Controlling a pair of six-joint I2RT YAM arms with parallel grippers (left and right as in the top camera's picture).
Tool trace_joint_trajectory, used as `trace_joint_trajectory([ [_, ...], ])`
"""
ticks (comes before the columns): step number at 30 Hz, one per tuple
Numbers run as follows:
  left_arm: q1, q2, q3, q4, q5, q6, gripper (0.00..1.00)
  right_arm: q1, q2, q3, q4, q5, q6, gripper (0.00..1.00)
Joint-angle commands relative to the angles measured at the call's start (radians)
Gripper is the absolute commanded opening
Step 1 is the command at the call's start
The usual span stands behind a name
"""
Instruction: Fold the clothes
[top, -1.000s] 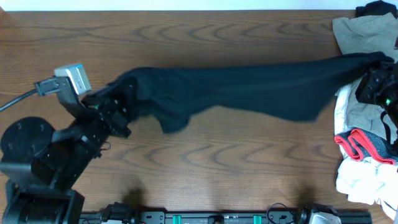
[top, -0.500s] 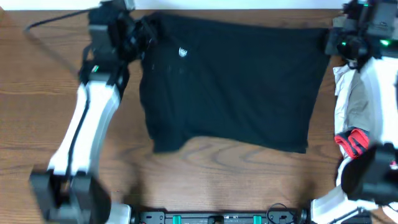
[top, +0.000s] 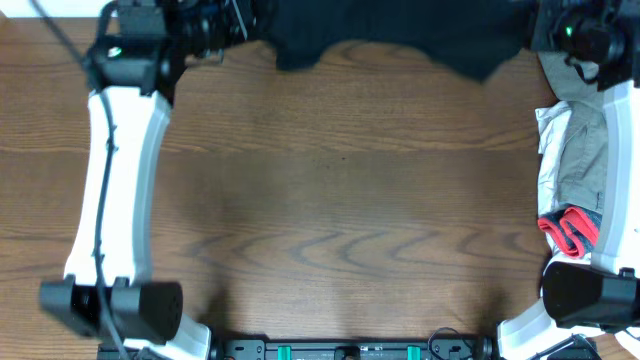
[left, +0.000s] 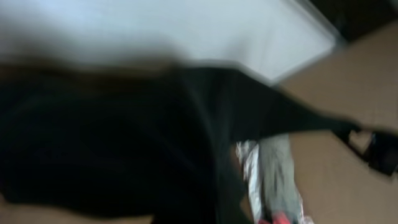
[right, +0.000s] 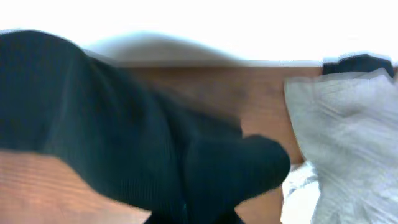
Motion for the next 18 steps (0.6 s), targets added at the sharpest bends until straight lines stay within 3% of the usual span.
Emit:
trace_joint_trajectory([
  [1,0.005,0.004,-0.001,-0.231,-0.013,0.184,0.06,-0.005,0.041,-0.033,-0.114,0.109,-0.021,0.01],
  [3,0.005,0.006,-0.023,-0.402,-0.100,0.223,0.06,-0.007,0.048,-0.064,-0.212,0.137,-0.021,0.01],
  [7,0.005,0.006,-0.113,-0.596,-0.278,0.229,0.06,-0.008,0.048,-0.188,-0.351,0.141,-0.021,0.01],
  [10,0.005,0.006,-0.213,-0.642,-0.342,0.229,0.06,-0.008,0.048,-0.302,-0.405,0.141,-0.020,0.01],
  [18,0.005,0.006,-0.484,-0.641,-0.341,0.228,0.06,-0.008,0.048,-0.570,-0.418,0.246,0.038,0.01],
])
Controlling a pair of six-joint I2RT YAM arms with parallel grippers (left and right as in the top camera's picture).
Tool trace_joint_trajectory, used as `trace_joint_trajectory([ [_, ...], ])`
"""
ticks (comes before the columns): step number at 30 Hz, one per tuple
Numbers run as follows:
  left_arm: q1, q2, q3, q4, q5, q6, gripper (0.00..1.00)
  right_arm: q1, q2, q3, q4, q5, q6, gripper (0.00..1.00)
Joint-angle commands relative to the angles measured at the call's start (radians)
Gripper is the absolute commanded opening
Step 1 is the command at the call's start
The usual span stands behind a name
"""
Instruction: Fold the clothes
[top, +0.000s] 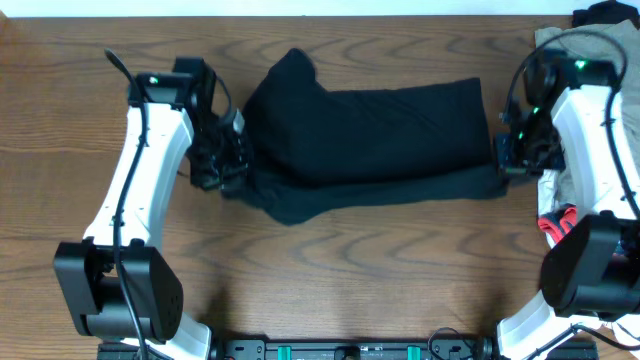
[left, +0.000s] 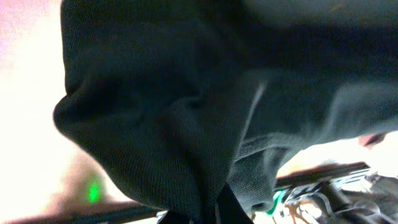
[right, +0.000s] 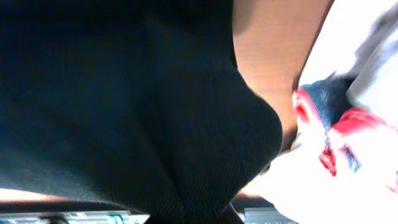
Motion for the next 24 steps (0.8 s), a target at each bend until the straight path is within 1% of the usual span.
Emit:
trace_joint_trajectory([
  [1,0.005,-0.003,-0.076,-0.014,-0.031,0.024,0.06,-0.008,0.000,-0.073,-0.002,0.107,0.053,0.01],
  [5,0.005,-0.003,-0.131,-0.028,-0.023,0.024,0.06,-0.014,0.000,-0.129,-0.002,0.121,0.067,0.01],
  [9,0.005,-0.003,-0.147,-0.029,-0.023,0.025,0.06,-0.027,0.000,-0.136,0.002,0.129,0.076,0.01],
  [19,0.005,-0.015,-0.146,0.071,-0.022,0.064,0.06,-0.026,-0.001,-0.136,0.035,0.095,0.075,0.01],
  [24,0.005,-0.015,-0.146,-0.003,0.022,0.058,0.06,-0.026,-0.001,-0.136,0.010,0.080,0.075,0.01],
])
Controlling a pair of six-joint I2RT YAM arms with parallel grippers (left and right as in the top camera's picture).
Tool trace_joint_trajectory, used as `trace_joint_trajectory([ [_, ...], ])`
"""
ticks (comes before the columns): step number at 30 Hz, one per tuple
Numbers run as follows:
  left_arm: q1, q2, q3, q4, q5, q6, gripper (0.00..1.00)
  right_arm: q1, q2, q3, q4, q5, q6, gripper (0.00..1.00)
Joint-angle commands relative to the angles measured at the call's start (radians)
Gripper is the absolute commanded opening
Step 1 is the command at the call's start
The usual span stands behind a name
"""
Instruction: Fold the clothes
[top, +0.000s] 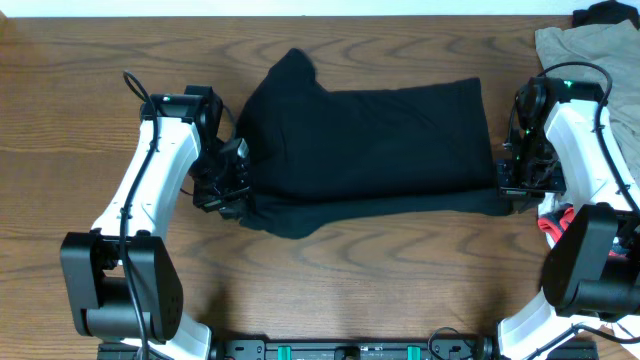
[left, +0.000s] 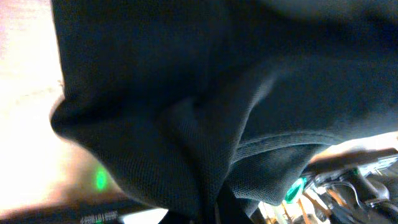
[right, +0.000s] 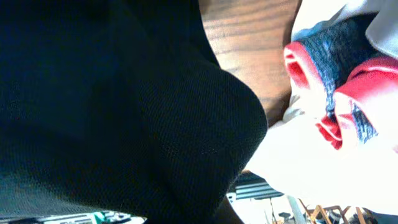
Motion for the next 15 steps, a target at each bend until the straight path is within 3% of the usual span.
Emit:
trace_joint_trajectory([
  [1,0.005,-0.015,-0.002,-0.024,0.042,0.014,0.06,-0.005,-0.002,-0.002,-0.002,-0.012,0.018,0.01],
  [4,0.005,-0.015,-0.002,0.055,0.072,0.013,0.06,-0.004,-0.002,-0.002,0.037,-0.028,0.019,0.01],
  [8,0.005,-0.015,-0.002,0.275,0.074,-0.024,0.06,0.000,-0.002,-0.003,0.183,-0.111,0.019,0.01],
  [12,0.005,-0.013,-0.002,0.464,-0.050,-0.090,0.05,0.002,-0.001,-0.012,0.323,-0.162,0.020,0.02],
  [14,0.005,-0.011,-0.002,0.512,-0.127,-0.144,0.06,0.005,-0.001,-0.027,0.369,-0.164,0.036,0.10],
  [15,0.005,-0.011,-0.002,0.520,-0.151,-0.160,0.12,0.006,0.000,-0.037,0.387,-0.164,0.044,0.25],
])
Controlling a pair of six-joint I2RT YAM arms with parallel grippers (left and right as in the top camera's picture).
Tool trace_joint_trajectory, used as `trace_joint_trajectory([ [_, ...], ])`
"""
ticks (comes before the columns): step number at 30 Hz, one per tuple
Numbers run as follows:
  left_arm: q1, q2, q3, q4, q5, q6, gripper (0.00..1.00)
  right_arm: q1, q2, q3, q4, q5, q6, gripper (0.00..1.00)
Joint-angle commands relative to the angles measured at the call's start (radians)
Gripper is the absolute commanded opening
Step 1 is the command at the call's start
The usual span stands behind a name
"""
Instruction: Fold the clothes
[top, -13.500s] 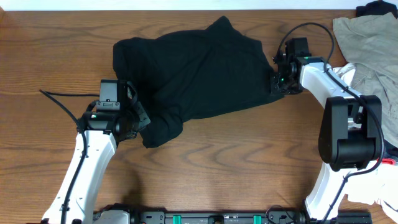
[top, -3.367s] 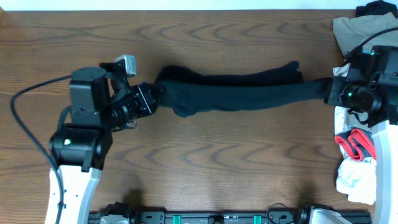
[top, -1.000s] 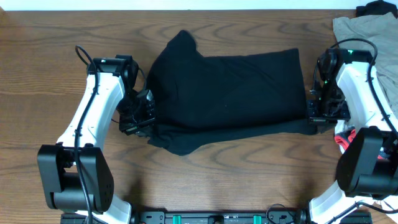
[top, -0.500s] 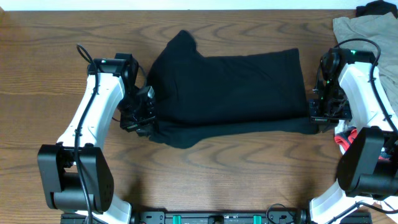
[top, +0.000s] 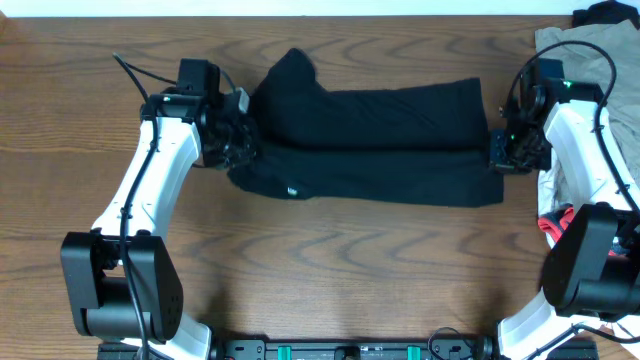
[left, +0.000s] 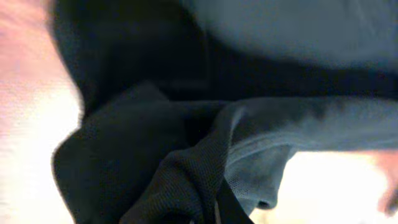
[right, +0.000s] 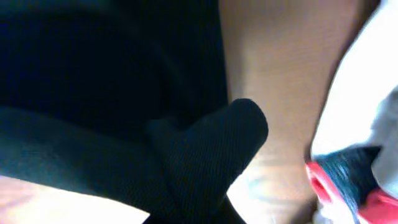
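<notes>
A black garment (top: 370, 145) lies across the middle of the brown table (top: 330, 270) as a long band, folded over along its length, with a sleeve end poking up at its far left. My left gripper (top: 238, 148) is shut on the garment's left end, and black cloth (left: 186, 155) fills its wrist view. At the right end my right gripper (top: 502, 160) is shut on the garment, a bunched black fold (right: 205, 155) rising from its jaws. The fingers of both are hidden by cloth.
A pile of other clothes sits at the right table edge: a beige piece (top: 585, 50), a dark one (top: 600, 12) at the far corner, and a red and blue item (top: 555, 225) (right: 348, 180) close beside the right arm.
Both grippers have moved away from me, carrying the garment's near edge up over the rest. The garment is now a narrower, doubled band.
At first both grippers held the black garment up at the far edge of the table. Then it lay spread on the table with the grippers at its left and right ends. They sat at its near edge, and now the near edge lies folded over.
</notes>
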Motion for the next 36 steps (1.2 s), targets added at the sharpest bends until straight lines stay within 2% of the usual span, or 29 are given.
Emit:
trace_joint_trajectory([
  [1,0.005,-0.011,0.000,0.014,-0.127,-0.082,0.25,0.006,0.001,-0.039,0.035,-0.030,0.039,0.29],
  [3,0.005,-0.011,0.000,0.002,-0.125,-0.081,0.43,0.006,0.001,-0.060,0.042,-0.027,0.039,0.29],
  [5,0.005,-0.011,0.000,-0.020,-0.125,-0.081,0.56,0.006,0.001,-0.080,0.043,-0.023,0.038,0.29],
  [14,0.005,-0.011,-0.001,-0.096,-0.125,-0.081,0.60,0.006,0.001,-0.146,0.063,-0.023,0.037,0.27],
  [18,0.005,-0.006,-0.002,-0.087,-0.123,-0.082,0.76,0.006,0.001,-0.156,0.066,-0.023,0.037,0.30],
  [21,0.005,0.003,-0.002,-0.092,-0.105,-0.085,0.77,0.006,0.001,-0.157,0.065,-0.023,0.037,0.32],
  [26,0.002,0.032,-0.003,-0.099,0.009,-0.084,0.77,0.006,0.001,-0.157,0.066,-0.023,0.037,0.33],
  [28,-0.009,0.042,-0.003,-0.099,0.011,-0.084,0.77,0.006,0.001,-0.157,0.070,-0.023,0.037,0.33],
  [31,-0.028,0.051,-0.003,-0.090,0.011,-0.084,0.77,0.006,0.001,-0.157,0.073,-0.023,0.037,0.40],
  [36,-0.057,0.058,-0.003,-0.057,0.007,-0.080,0.77,0.006,0.001,-0.157,0.072,-0.023,0.038,0.40],
])
